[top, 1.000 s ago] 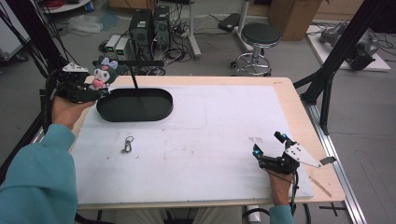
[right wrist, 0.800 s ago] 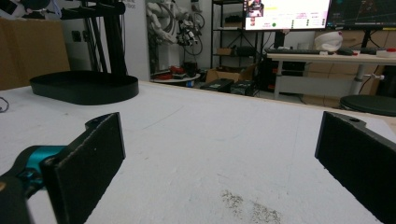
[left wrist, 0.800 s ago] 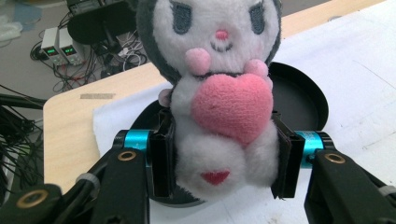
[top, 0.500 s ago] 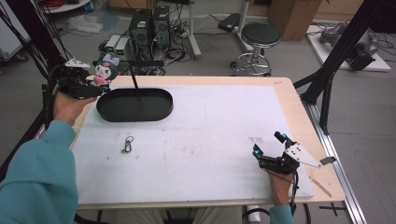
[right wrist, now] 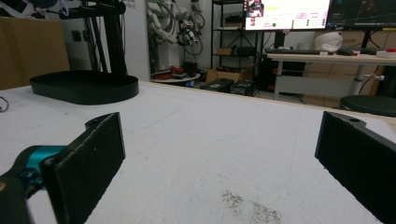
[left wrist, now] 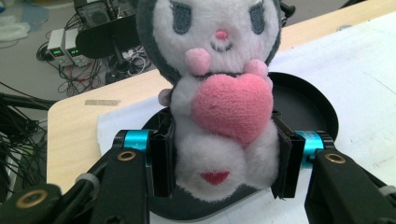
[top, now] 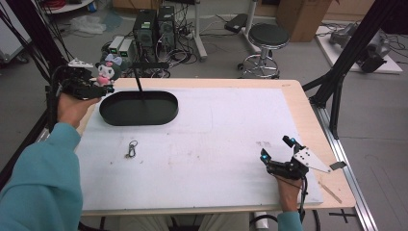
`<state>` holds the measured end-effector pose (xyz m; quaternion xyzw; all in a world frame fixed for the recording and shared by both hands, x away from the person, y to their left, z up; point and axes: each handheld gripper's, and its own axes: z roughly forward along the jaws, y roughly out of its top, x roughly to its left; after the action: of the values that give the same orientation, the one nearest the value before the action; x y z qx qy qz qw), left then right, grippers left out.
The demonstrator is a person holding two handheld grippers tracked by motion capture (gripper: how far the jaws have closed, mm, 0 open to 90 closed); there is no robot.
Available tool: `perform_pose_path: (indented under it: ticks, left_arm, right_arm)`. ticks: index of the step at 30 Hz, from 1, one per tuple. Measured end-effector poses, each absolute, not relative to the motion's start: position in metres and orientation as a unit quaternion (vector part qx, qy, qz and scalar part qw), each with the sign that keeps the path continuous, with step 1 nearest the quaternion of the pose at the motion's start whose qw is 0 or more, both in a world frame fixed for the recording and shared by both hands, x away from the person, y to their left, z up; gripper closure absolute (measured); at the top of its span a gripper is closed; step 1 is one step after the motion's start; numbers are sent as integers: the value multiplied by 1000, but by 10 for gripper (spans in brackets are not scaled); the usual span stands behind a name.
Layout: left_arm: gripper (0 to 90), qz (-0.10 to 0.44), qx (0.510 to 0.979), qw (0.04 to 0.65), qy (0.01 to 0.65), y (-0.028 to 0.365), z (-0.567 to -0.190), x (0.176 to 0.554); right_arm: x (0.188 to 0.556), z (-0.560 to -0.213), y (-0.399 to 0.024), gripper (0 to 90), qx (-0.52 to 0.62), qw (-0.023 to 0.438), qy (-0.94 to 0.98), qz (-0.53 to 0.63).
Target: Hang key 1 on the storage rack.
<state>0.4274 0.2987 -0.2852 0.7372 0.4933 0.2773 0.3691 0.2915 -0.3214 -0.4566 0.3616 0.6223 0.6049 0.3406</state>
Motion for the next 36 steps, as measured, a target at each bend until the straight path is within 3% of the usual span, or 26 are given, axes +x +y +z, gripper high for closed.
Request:
perform_pose_path:
  ticks: [36]
  left_arm:
    - [527, 255, 762, 320, 502, 301, -322, 419]
  right_arm:
    - [291, -457, -321, 7, 362, 340, 622, 605]
